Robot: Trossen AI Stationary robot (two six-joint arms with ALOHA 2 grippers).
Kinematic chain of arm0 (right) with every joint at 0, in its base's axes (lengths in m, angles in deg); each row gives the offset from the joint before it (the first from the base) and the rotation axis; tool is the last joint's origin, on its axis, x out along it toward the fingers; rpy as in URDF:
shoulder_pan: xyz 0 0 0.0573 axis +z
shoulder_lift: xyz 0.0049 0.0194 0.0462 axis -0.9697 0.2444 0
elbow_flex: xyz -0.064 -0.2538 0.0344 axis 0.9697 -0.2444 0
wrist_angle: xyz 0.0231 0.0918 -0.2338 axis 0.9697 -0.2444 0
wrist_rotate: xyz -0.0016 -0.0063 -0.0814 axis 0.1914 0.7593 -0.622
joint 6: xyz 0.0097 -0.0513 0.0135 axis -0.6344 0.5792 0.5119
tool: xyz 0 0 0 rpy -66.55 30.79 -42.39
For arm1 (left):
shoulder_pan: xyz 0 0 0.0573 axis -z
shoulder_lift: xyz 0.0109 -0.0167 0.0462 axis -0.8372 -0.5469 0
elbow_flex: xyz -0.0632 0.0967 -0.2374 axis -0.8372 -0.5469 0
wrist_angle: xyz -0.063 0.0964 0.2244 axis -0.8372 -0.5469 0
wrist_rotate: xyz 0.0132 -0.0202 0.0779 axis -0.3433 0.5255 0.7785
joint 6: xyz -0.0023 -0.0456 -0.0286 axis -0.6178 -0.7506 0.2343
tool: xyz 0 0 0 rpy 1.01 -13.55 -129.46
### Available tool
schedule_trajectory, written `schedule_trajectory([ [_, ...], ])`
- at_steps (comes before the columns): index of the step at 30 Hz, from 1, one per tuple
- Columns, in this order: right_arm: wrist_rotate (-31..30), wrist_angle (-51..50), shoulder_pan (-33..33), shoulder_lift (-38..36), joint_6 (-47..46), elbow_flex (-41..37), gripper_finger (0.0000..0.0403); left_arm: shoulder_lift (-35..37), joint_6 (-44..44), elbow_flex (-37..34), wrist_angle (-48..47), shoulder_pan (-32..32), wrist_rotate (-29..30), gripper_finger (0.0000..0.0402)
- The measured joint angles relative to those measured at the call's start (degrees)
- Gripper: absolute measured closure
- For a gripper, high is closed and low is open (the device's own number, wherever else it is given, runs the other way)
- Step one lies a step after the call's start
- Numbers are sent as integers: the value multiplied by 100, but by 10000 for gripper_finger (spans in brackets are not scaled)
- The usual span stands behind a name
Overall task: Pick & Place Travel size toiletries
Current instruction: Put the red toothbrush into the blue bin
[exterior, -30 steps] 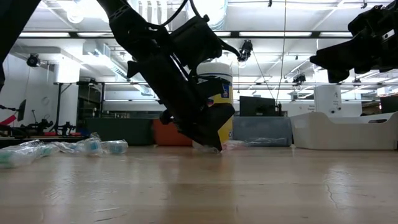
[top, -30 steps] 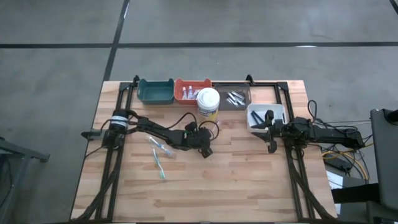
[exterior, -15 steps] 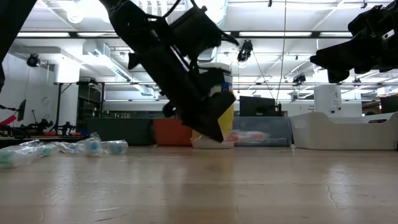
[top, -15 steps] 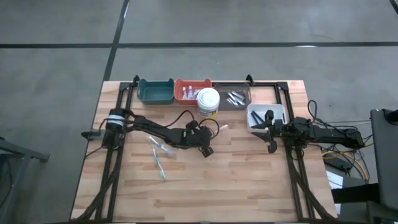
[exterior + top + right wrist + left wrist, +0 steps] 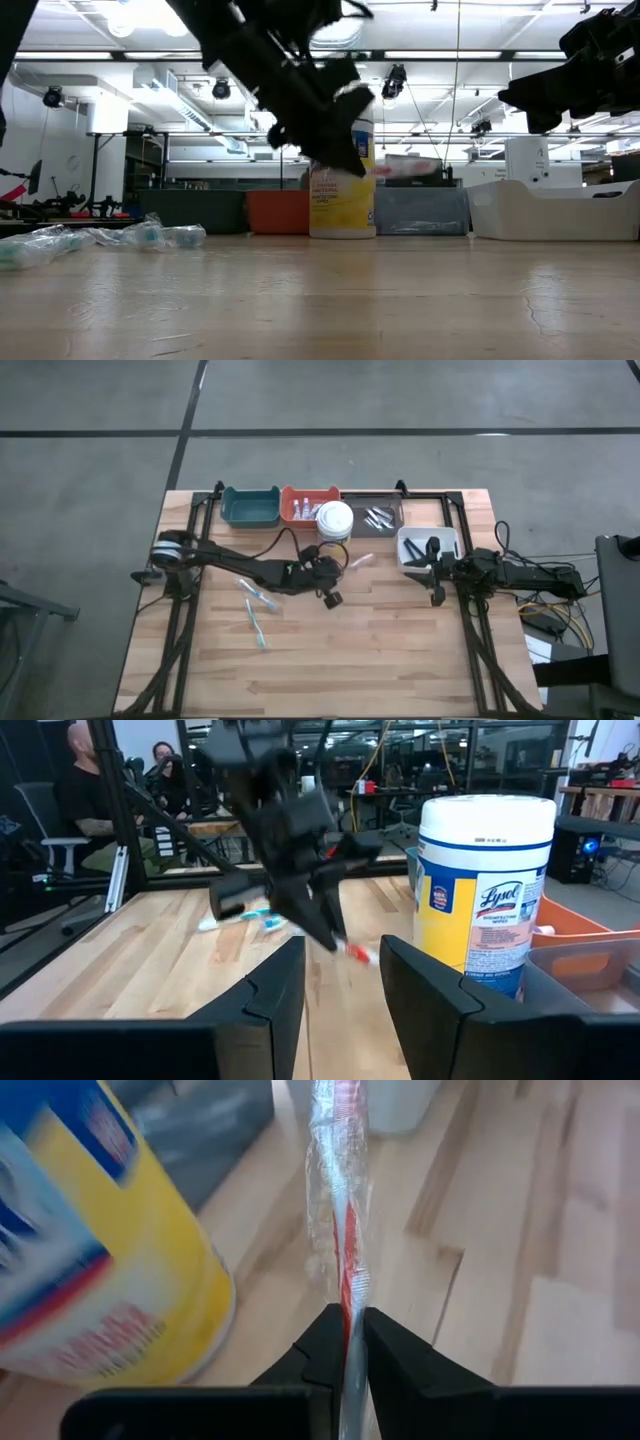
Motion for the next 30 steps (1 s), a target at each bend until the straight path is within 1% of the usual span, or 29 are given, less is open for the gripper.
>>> schedule_trajectory([
  [8,0,0,0,-2,5,0,285,810,463,-13,2,2,47,366],
  [15,0,0,-2,-2,1,0,278,1518,868,-40,16,3,492,365],
  [23,-1,0,-2,-4,2,0,273,1845,1335,-52,-10,-33,714,365],
  [30,-2,2,0,-3,3,0,283,2099,1444,-55,-91,-418,741,365],
])
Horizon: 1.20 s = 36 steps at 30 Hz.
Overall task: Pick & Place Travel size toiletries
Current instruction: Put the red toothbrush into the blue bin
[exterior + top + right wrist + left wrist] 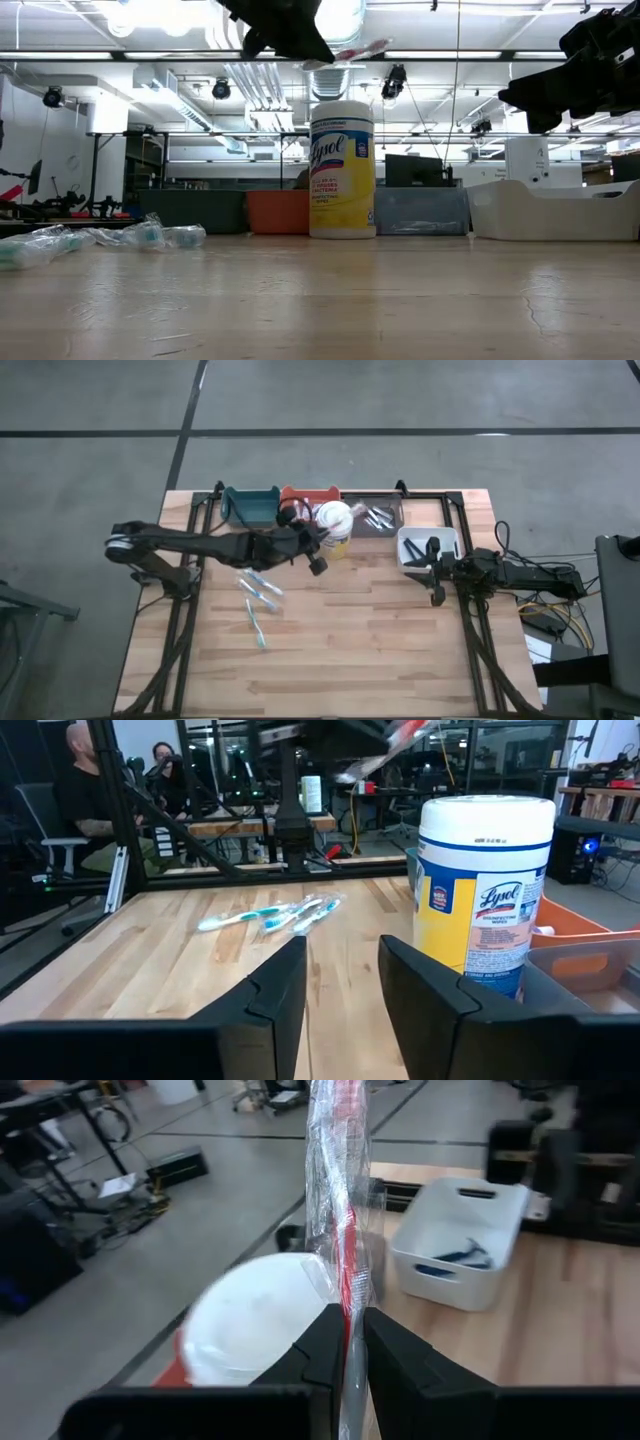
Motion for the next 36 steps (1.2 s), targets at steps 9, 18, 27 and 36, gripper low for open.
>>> schedule_trajectory([
  [9,2,-1,0,-2,-4,2,285,95,-73,0,-261,-622,-6,365],
  [18,2,-2,0,-2,-4,0,275,95,-366,-179,-496,-1087,-248,365],
  [27,1,-1,0,-2,-2,2,278,332,-781,-1451,1211,-1624,-273,365],
  [36,-3,-2,0,3,3,0,286,1212,-1593,-2995,2254,-2342,-260,365],
])
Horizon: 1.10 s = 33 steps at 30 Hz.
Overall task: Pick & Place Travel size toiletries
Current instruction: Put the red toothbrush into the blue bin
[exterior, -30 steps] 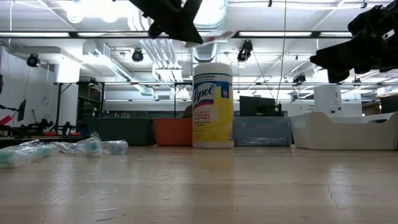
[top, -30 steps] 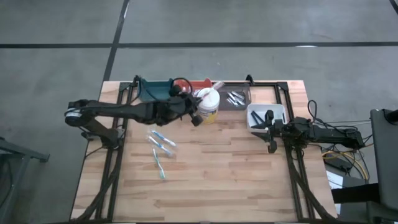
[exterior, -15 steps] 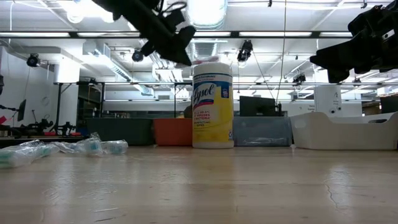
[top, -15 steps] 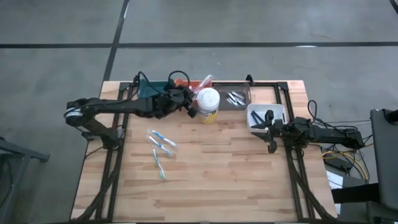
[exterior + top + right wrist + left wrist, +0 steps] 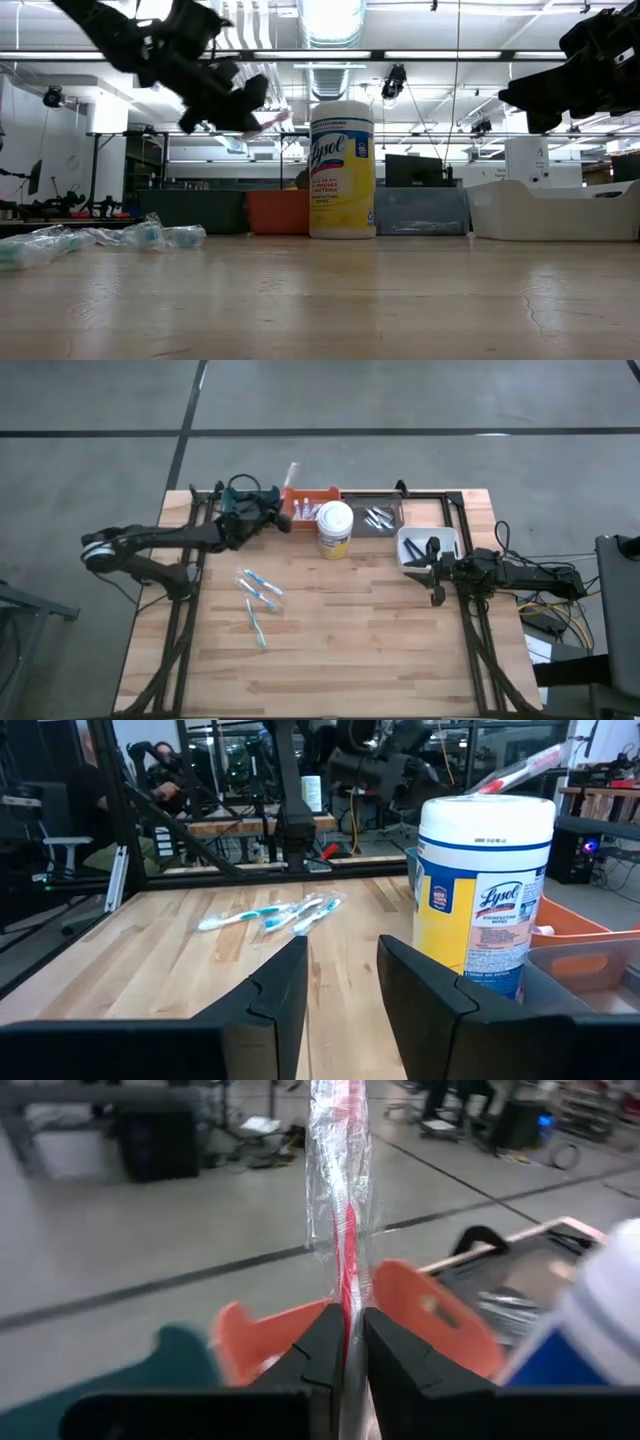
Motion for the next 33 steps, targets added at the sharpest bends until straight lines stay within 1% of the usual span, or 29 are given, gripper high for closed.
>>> schedule_trajectory([
  [3,2,0,0,-2,-1,0,287,289,-137,-345,-2,-198,-4,365],
  [6,4,0,0,-2,-7,1,284,529,-90,-598,0,-321,-35,365],
  [12,2,0,0,-2,-5,0,277,808,-30,-877,-20,-768,-36,365],
  [16,3,0,-1,-2,-7,0,274,807,-13,-943,-24,-1056,-26,365],
  [20,2,0,0,-2,-4,0,274,771,320,-944,-21,-1223,-25,365],
  [26,2,0,0,-4,-7,0,281,771,831,-940,-9,-1275,-26,365],
  [33,4,0,0,-4,2,1,287,771,1163,-941,-128,-1275,8,364],
])
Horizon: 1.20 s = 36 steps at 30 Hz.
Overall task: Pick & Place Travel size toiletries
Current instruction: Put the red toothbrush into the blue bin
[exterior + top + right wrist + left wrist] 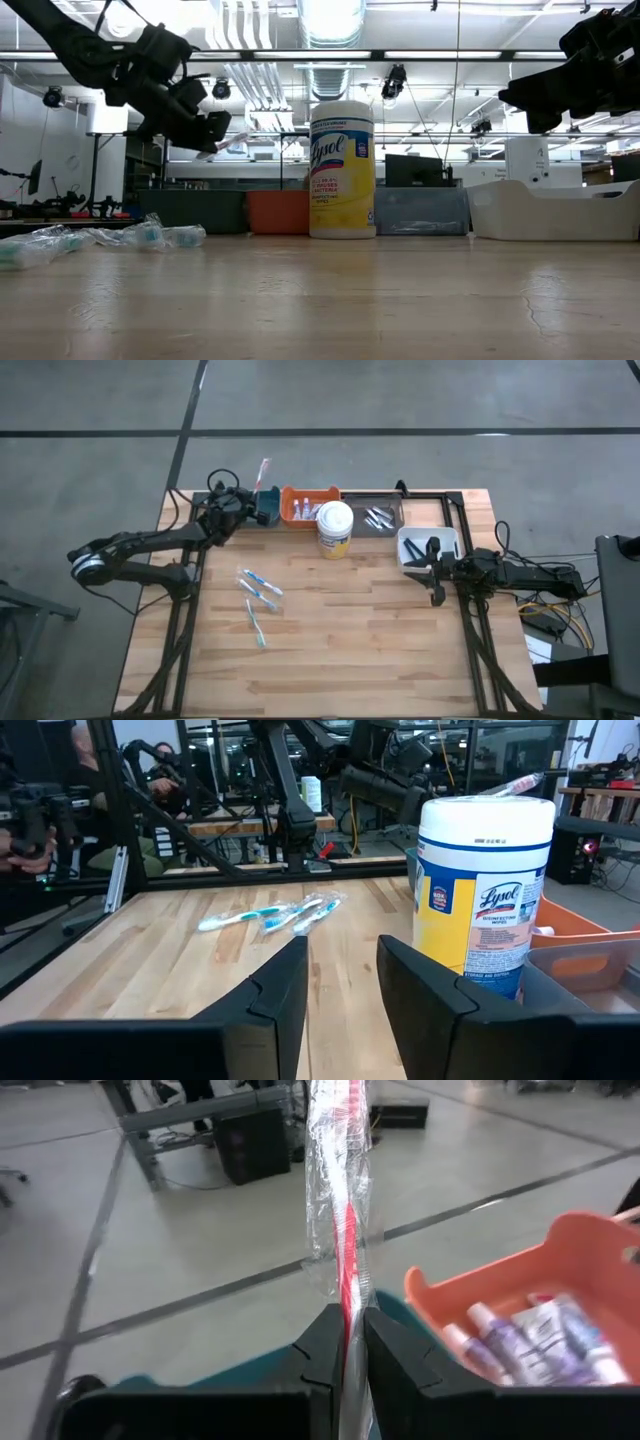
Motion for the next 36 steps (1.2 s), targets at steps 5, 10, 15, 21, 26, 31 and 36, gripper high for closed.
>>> schedule_trajectory([
  [5,-2,0,0,0,0,1,283,0,101,-1,-434,-4,518,364],
  [10,-2,1,-1,0,0,0,277,-2,71,-2,-652,-2,558,364],
  [15,0,0,0,0,0,1,273,-2,117,-2,-663,-4,575,364],
  [21,-1,0,-1,0,-4,1,276,-2,261,-2,-884,-7,706,364],
  [26,0,0,0,0,-7,-1,283,-49,299,-4,-941,-45,713,364],
  [31,-2,0,0,0,-9,-1,287,-159,299,-4,-941,-52,716,364],
  [36,0,0,0,0,-8,1,283,-310,299,-4,-938,-63,719,364],
])
